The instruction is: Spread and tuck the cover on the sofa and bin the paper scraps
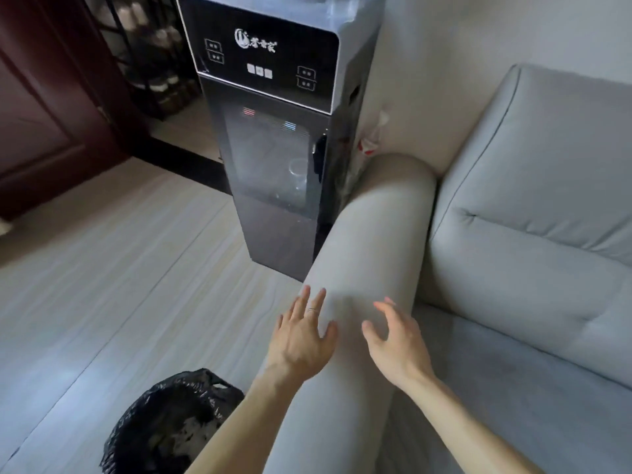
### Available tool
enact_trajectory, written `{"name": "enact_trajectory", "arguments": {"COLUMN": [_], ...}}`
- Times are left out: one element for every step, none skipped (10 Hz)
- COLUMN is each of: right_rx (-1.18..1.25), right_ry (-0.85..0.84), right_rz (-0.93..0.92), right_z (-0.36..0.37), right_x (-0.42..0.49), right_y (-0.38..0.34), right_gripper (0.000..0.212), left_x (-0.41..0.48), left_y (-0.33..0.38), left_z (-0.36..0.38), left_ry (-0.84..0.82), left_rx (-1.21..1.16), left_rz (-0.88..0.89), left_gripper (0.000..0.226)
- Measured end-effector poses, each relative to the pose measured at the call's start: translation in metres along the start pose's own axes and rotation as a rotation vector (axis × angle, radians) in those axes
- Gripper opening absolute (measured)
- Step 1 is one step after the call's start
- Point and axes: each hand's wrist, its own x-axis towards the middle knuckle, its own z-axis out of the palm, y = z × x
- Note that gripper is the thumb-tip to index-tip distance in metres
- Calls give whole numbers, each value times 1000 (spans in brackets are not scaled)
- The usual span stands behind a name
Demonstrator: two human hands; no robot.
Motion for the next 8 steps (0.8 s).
{"name": "enact_trajectory", "arguments": {"right_rx": [-60,-133,-190,-115,-107,-131,21,323], "right_ry": [38,50,69,185,191,69,-74,-113], "right_rz": [-36,-58,-116,-162,-153,-137,-156,-65], "right_z": [-15,-14,2,9,11,19,-10,-83], "right_x": [19,36,45,71,78,78,82,85], "right_y": [26,62,92,125,151,159,145,122], "right_gripper": [56,62,70,64,62,63,67,58], "left_x": [16,30,40,68,78,78,84,83], "left_y": [43,60,61,73,82,70,69,72], "left_z": [28,59,77,98,118,126,117,116], "left_ry": [9,42,137,190,161,145,148,154], "left_rx": [132,234,238,248,237,273,280,311], "left_rz": [67,120,160,203,219,193,205,211], "left_gripper": [62,57,56,57,58,59,58,58]}}
